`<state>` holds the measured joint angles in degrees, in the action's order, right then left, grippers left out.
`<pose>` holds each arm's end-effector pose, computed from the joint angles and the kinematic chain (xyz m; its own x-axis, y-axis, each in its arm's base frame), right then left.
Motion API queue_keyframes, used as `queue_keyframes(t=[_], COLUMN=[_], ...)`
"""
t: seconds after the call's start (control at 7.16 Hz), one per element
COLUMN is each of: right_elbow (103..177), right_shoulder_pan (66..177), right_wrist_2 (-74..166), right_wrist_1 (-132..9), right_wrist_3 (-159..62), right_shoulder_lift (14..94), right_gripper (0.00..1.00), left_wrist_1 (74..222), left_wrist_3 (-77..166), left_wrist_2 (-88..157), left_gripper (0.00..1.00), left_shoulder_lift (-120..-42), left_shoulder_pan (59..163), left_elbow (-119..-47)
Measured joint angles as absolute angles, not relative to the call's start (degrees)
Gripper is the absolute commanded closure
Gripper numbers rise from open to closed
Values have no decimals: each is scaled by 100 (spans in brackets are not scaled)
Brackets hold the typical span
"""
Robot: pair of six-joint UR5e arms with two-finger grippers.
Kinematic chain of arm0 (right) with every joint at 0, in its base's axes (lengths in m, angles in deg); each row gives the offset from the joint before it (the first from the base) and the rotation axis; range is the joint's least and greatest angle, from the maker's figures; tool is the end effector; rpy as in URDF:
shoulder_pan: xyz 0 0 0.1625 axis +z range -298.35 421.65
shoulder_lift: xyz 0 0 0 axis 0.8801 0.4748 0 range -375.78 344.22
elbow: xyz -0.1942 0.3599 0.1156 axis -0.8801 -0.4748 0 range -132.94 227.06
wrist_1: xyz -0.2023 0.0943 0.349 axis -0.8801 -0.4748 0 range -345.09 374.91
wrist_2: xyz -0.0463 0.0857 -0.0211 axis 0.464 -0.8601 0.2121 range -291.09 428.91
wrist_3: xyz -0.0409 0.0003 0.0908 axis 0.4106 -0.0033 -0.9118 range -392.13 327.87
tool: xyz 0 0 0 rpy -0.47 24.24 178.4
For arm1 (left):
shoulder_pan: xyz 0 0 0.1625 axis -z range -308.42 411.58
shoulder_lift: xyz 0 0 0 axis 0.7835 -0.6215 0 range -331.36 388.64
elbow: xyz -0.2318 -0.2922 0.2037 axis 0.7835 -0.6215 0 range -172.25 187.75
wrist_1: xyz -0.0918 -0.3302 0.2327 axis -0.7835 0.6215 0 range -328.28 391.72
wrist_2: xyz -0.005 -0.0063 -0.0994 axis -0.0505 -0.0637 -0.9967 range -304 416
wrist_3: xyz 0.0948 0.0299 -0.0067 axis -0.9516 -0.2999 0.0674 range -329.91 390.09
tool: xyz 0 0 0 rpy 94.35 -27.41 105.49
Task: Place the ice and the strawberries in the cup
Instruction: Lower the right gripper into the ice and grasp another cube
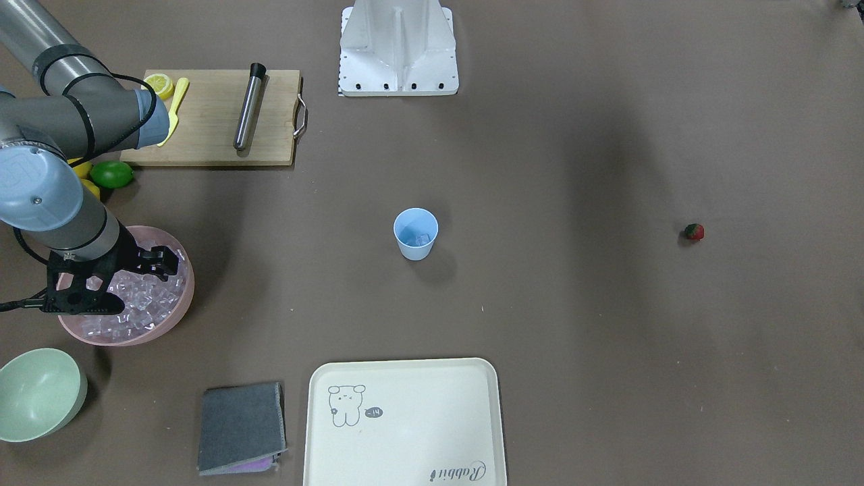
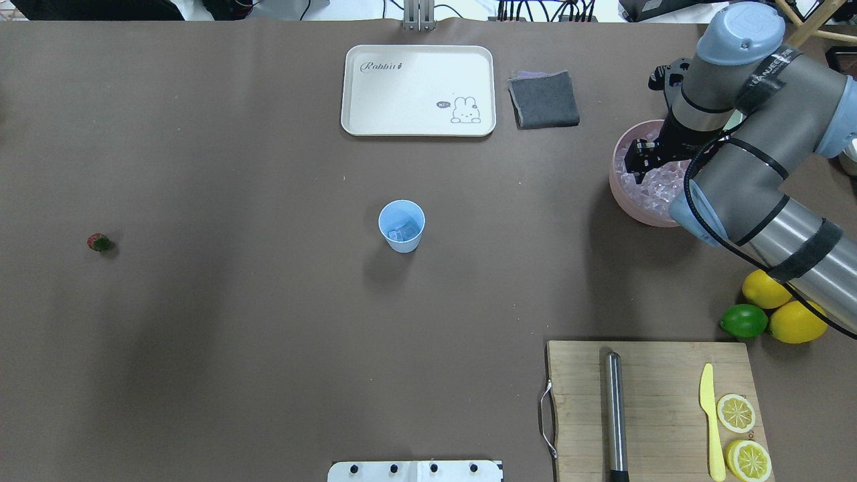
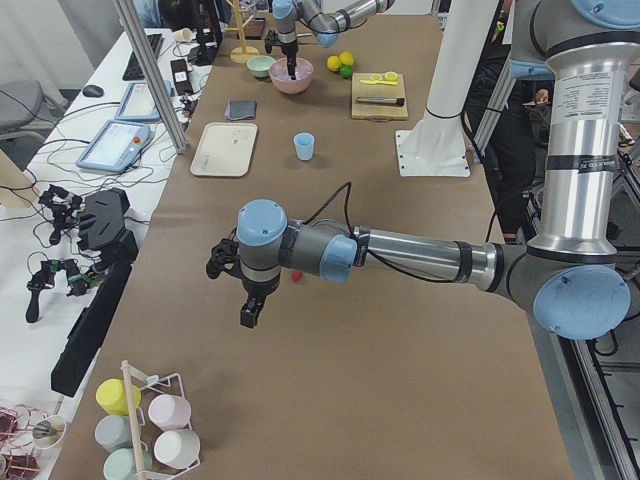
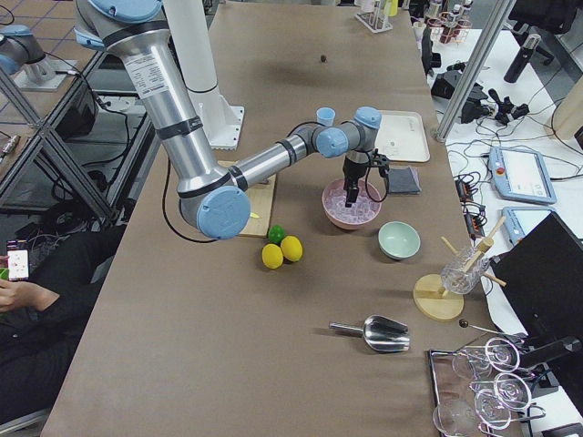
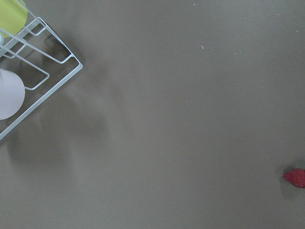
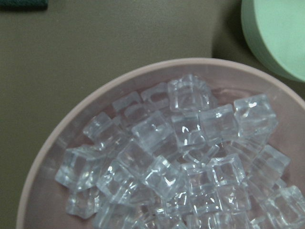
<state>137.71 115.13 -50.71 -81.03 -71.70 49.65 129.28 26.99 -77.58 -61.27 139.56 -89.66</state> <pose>-0.3217 -0.5758 0.4308 0.8215 -0.0167 0.5699 0.0500 0.9978 -0.0428 -0.0468 -0.5052 0.5817 0.7148 0.2543 -0.6515 -0.0728 0.9536 0.2923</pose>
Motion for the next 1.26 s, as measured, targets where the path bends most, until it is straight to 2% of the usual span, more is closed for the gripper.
queue_keyframes(t=[0.98,1.12,1.26], right_elbow=[13650,13632,13627], right_shoulder_pan=[11559,11540,11532], right_wrist_2=[-5056,-5050,-5045], right_wrist_1=[-8112,-8108,-8107], right_wrist_3=[-6933,-6935,-6938], right_shoulder_lift=[5008,5028,5043], right_gripper=[11,17,34], left_wrist_1=[12928,12928,12928], left_wrist_3=[2690,2690,2688], left_wrist_2=[-7760,-7758,-7754], left_gripper=[2,2,2], left_shoulder_lift=[-6097,-6095,-6093], left_shoulder_pan=[13956,13956,13956], left_elbow=[-8942,-8943,-8941])
